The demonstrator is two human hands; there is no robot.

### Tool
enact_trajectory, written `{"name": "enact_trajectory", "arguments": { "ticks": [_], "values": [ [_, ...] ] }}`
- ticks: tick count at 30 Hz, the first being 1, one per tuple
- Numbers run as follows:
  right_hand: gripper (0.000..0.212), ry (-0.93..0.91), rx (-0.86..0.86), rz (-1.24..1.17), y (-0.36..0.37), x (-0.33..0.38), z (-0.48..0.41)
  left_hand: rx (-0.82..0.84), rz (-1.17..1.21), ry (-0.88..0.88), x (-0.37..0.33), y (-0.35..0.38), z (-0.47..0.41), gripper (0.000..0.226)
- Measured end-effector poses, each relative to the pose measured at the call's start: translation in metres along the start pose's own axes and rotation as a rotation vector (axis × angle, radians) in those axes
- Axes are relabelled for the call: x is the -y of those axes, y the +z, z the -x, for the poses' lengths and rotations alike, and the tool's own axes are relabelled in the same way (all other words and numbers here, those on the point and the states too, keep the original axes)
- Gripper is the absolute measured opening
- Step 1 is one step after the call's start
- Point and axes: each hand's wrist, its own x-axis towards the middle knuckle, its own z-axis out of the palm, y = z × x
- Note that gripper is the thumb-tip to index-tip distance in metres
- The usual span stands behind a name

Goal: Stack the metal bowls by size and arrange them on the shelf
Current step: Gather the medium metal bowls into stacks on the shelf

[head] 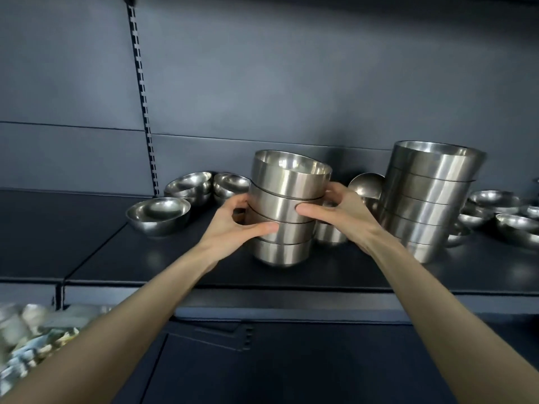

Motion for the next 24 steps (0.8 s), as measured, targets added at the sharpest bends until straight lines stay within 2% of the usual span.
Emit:
{"name": "enact_trajectory", "arguments": {
  "ticks": [3,15,19,24],
  "values": [
    [0.06,-0.027,0.027,0.003,-0.001,-0.003,-0.004,-0.024,0.016,-0.019,-0.002,0.005,0.007,0.086],
    [0.068,-0.052,0.027,0.004,0.0,-0.005,-0.008,0.043,0.087,-0.04,-0.001,0.007,0.01,0.063],
    [0.07,-0.05,0.01,0.003,0.003,-0.005,-0.005,0.049,0.114,-0.046,0.003,0.007,0.01,0.065],
    [0.074,-0.034,0.028,-0.053,0.003,-0.013,0.004,0.053,0.089,-0.04,0.01,0.01,0.016,0.09]
  ]
}}
